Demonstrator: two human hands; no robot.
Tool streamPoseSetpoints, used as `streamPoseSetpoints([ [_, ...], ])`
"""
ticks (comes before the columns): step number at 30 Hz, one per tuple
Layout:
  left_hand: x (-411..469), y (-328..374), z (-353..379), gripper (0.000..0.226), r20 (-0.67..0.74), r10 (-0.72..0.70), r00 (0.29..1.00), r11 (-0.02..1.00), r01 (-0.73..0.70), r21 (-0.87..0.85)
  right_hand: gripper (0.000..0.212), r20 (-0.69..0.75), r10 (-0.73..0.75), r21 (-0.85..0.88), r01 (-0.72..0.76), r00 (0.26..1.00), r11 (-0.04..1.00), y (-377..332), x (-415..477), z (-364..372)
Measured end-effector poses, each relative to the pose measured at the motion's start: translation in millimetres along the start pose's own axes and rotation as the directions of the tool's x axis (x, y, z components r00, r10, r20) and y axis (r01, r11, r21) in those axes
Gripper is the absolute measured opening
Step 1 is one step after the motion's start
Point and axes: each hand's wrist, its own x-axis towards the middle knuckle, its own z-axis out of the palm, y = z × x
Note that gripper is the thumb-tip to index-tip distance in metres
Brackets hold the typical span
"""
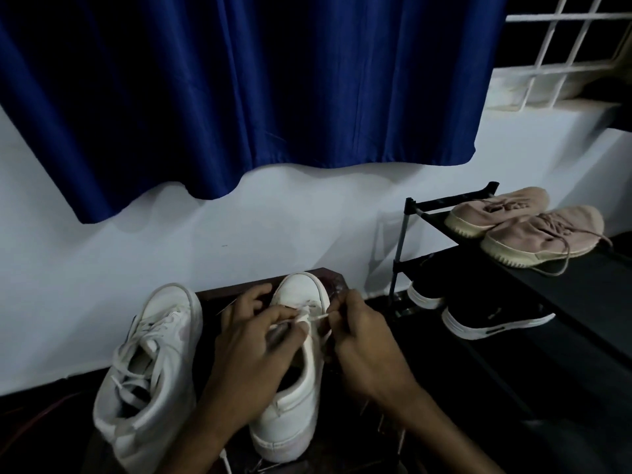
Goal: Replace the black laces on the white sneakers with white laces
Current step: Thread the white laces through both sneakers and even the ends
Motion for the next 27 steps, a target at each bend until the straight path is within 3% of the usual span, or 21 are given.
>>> streamPoseSetpoints([
  [2,2.8,-0.6,1.0,0.023,-0.007,-0.013,1.000,1.000,0.013,0.001,0.011,0.098,0.117,0.180,-0.133,0.988,0.975,-0.7,3.8,-14.2],
  [4,5.0,-0.3,2.4,0.029,0.025,-0.033,0.999,0.999,0.034,-0.028,0.017,0.221,0.171,0.227,-0.221,0.960,0.948,0.0,7.2,-31.0],
  [8,5.3,0.0,4.2,0.035,0.039,-0.023,0.999,0.997,0.026,-0.074,0.011,0.486,0.143,0.011,-0.169,0.862,0.985,10.3,10.4,-58.4],
  [12,4.0,-2.2,3.7,0.036,0.039,-0.017,0.999,0.994,0.021,-0.108,0.023,0.278,0.012,0.114,-0.046,0.961,0.992,2.4,11.6,-43.8],
  [14,4.0,-2.9,3.9,0.036,0.042,-0.019,0.999,0.994,0.023,-0.109,0.031,0.186,-0.135,-0.044,0.146,0.973,0.988,-1.1,9.9,-28.5],
  [16,4.8,-4.3,4.5,0.037,0.039,-0.025,0.999,0.994,0.029,-0.108,0.032,0.179,-0.279,-0.252,0.318,0.943,0.914,3.6,10.0,-12.5],
  [17,5.3,-5.1,4.9,0.037,0.036,-0.027,0.999,0.994,0.030,-0.104,0.029,0.180,-0.312,-0.268,0.352,0.933,0.897,4.9,11.1,-9.7],
  [19,5.5,-5.6,5.5,0.037,0.039,-0.028,0.999,0.995,0.031,-0.091,0.022,0.296,-0.301,-0.133,0.351,0.907,0.927,9.3,16.8,-20.8],
  [21,4.8,-4.5,5.3,0.036,0.060,-0.023,0.998,0.997,0.027,-0.072,0.021,0.564,-0.201,0.041,0.217,0.801,0.975,14.8,20.2,-49.6],
  [23,3.1,-2.0,3.5,0.035,0.077,-0.028,0.997,0.997,0.033,-0.066,0.024,0.740,-0.084,0.033,0.088,0.668,0.996,22.3,20.1,-77.1],
  [24,2.5,-0.4,2.7,0.035,0.079,-0.029,0.996,0.997,0.034,-0.067,0.025,0.767,-0.053,0.004,0.077,0.640,0.997,26.8,20.0,-83.9],
  [27,2.2,1.1,2.4,0.036,0.071,-0.022,0.997,0.998,0.027,-0.062,0.025,0.724,-0.084,-0.029,0.153,0.684,0.988,32.0,22.3,-77.7],
])
